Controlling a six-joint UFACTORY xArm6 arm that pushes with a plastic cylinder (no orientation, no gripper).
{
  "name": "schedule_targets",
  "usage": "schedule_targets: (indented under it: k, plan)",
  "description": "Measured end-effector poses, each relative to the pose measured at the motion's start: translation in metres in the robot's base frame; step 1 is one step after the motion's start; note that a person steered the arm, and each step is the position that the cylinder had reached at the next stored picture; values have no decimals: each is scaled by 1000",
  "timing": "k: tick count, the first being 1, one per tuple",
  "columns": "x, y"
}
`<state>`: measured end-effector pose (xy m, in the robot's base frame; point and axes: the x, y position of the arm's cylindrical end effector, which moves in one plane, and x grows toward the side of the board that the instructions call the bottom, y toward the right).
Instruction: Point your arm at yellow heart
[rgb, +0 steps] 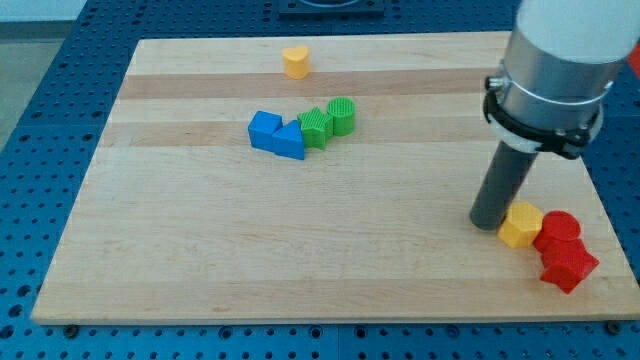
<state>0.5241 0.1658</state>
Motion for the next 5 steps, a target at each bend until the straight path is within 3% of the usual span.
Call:
schedule_targets:
  k: [2, 5]
  plan:
    - [-6, -5]
    - [-184, -80]
